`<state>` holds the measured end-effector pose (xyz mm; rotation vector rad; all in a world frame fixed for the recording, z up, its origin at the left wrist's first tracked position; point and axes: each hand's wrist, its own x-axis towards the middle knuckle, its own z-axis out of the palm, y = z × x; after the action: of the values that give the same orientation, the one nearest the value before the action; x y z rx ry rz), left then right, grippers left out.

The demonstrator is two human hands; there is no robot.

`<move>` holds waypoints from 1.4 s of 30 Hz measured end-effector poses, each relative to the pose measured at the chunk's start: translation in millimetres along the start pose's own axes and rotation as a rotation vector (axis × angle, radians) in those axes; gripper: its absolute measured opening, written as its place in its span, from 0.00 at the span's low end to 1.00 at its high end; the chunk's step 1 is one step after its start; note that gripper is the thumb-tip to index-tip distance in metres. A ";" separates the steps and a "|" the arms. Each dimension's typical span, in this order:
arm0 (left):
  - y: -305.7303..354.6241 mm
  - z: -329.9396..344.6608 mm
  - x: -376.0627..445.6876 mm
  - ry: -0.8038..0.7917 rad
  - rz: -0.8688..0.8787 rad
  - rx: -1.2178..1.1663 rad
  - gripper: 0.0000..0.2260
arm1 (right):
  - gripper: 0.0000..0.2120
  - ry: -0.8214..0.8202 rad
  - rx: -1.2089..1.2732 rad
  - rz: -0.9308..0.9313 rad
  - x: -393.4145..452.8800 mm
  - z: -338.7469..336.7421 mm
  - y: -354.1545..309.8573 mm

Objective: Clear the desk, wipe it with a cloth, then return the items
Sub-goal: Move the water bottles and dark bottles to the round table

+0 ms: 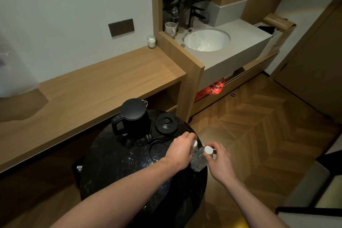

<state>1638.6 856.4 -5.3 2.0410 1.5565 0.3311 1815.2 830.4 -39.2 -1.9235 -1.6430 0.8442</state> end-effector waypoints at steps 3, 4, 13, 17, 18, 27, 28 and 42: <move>-1.0 5.1 -8.5 0.007 0.021 -0.008 0.25 | 0.13 -0.016 -0.026 -0.018 -3.3 -2.9 4.0; -1.6 6.7 -12.0 0.012 0.026 -0.007 0.25 | 0.13 -0.023 -0.032 -0.022 -5.6 -4.0 5.1; -6.5 17.5 -41.5 -0.026 0.013 -0.025 0.24 | 0.14 -0.034 -0.007 -0.026 -39.1 -3.0 4.3; -10.3 12.3 -39.4 -0.009 -0.014 -0.005 0.24 | 0.13 -0.013 0.007 -0.012 -40.4 0.9 -5.9; -11.7 10.0 -37.4 -0.006 -0.023 0.006 0.24 | 0.13 -0.013 0.014 -0.012 -39.8 2.4 -8.1; -19.5 3.2 -38.9 -0.032 -0.035 0.008 0.23 | 0.15 -0.013 0.011 0.005 -34.1 9.9 -16.5; -20.1 1.8 -40.4 -0.050 -0.026 0.013 0.24 | 0.17 -0.013 -0.009 0.012 -34.4 9.7 -17.9; -97.3 -118.4 -217.2 0.207 -0.172 0.058 0.25 | 0.19 -0.014 -0.056 -0.434 -111.6 71.8 -174.6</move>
<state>1435.0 701.0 65.8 1.9486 1.8727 0.4480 1632.2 747.8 49.2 -1.5066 -2.0079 0.6404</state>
